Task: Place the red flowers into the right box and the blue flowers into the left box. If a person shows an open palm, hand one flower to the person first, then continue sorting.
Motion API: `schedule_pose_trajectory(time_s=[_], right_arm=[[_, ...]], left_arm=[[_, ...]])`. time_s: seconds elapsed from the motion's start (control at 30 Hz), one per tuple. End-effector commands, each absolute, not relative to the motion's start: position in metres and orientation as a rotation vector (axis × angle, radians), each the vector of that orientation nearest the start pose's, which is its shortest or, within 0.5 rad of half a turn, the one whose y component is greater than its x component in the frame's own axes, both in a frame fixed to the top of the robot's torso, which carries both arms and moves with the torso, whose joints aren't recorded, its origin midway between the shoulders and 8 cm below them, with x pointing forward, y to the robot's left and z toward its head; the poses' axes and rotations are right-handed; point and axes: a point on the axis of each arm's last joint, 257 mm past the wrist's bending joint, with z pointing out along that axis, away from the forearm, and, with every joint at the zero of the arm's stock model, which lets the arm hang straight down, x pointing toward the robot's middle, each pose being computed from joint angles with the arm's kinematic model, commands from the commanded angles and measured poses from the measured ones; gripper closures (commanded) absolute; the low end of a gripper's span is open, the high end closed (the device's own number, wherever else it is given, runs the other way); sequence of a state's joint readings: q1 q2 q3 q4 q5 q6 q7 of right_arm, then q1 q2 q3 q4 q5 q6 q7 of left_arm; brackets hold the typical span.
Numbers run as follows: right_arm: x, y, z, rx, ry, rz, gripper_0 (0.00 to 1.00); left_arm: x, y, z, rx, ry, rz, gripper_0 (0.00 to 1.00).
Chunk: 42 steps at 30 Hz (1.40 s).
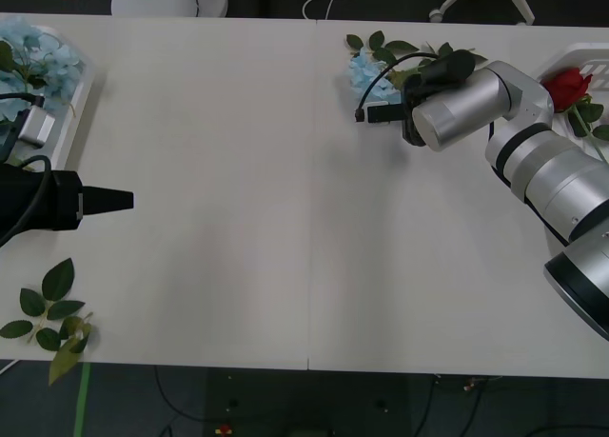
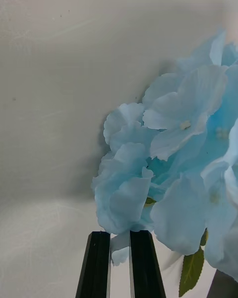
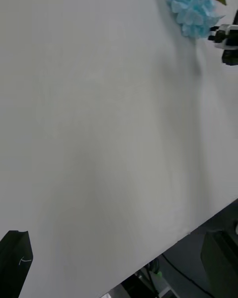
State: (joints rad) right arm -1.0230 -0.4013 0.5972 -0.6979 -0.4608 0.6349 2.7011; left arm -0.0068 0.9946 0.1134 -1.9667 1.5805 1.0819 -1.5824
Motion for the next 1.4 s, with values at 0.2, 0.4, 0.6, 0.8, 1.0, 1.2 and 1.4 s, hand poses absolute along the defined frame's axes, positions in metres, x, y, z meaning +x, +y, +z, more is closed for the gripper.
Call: schedule_pose_trajectory(time_s=[0.2,0.4,0.6,0.8,1.0,1.2,1.4], right_arm=[[0.709,-0.145,-0.198,-1.681,1.583,-0.747,1.00],[0.685,-0.137,-0.218,-1.704,1.717,-0.573,1.00],[0.635,-0.142,-0.235,-1.823,1.895,-0.374,1.00],[0.578,-0.162,-0.229,-1.969,2.030,-0.213,1.00],[0.531,-0.201,-0.227,-2.116,2.144,-0.141,1.00],[0.506,-0.229,-0.243,-2.216,2.165,-0.157,1.00],[0.505,-0.256,-0.249,-2.239,2.158,-0.256,0.41]], left_arm=[[0.397,0.170,-0.091,0.730,2.052,-0.699,0.00],[0.396,0.166,-0.089,0.876,1.953,-0.588,0.00],[0.407,0.184,-0.096,0.917,1.819,-0.735,0.00],[0.405,0.199,-0.102,0.989,1.681,-0.830,0.00],[0.388,0.188,-0.089,1.022,1.635,-0.904,0.00],[0.367,0.174,-0.070,0.964,1.688,-1.035,0.00],[0.356,0.166,-0.064,0.963,1.684,-1.098,0.00]])
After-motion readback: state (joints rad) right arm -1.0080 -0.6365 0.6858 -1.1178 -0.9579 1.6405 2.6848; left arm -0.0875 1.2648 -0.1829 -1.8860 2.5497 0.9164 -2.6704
